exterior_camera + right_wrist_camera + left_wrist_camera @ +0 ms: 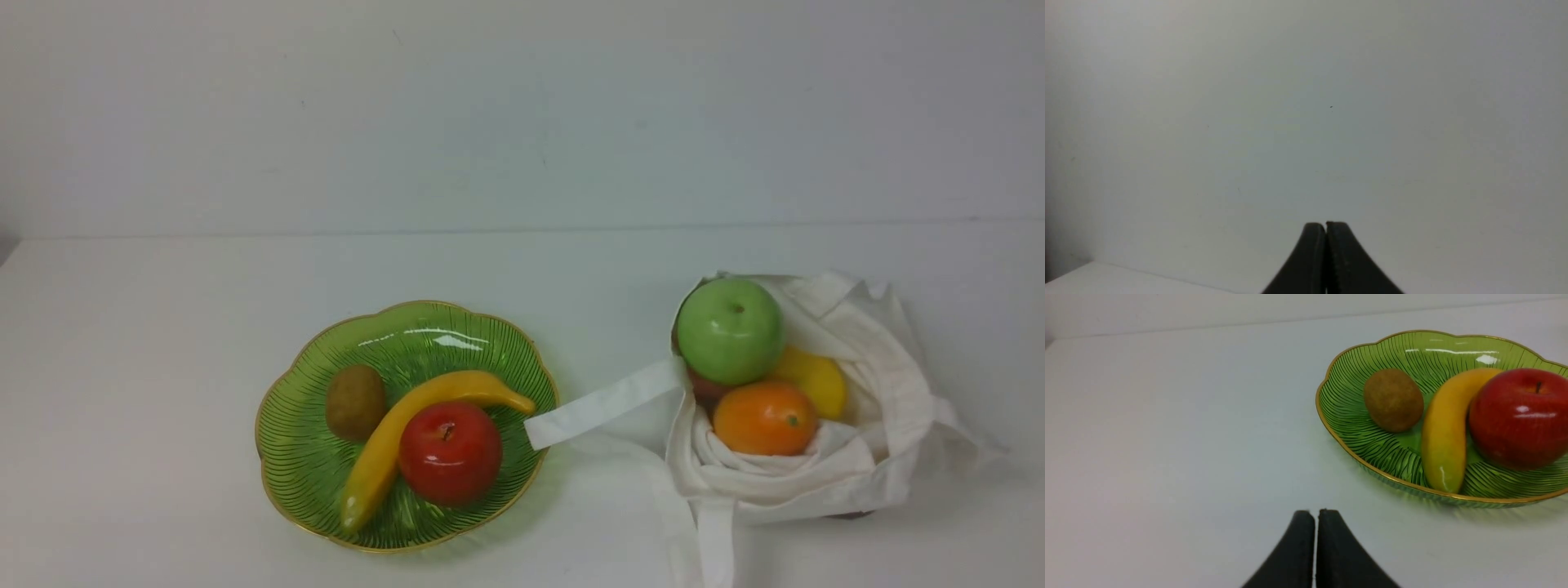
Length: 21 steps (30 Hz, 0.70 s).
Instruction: Take the fruit out of the cloth bag on the white table and place them on a plate.
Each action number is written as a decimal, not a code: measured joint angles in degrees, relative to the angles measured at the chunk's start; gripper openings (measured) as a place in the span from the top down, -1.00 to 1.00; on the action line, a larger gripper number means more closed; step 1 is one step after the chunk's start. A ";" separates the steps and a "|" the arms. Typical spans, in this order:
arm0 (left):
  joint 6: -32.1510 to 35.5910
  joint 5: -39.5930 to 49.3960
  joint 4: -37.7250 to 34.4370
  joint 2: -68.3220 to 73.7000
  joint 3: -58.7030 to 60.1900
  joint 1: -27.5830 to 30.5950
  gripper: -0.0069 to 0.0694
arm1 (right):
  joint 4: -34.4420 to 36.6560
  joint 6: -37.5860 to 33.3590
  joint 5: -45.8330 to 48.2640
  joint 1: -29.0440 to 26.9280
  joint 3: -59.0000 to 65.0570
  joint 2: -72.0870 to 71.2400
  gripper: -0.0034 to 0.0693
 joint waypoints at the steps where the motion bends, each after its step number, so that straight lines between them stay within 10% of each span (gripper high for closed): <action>1: 0.00 0.00 0.00 0.00 0.00 0.00 0.84 | 0.12 -0.15 0.06 0.00 0.00 0.00 0.94; 21: 0.00 0.00 0.00 0.00 0.00 -0.06 0.84 | -3.14 -0.89 0.73 -22.76 31.34 -6.33 0.94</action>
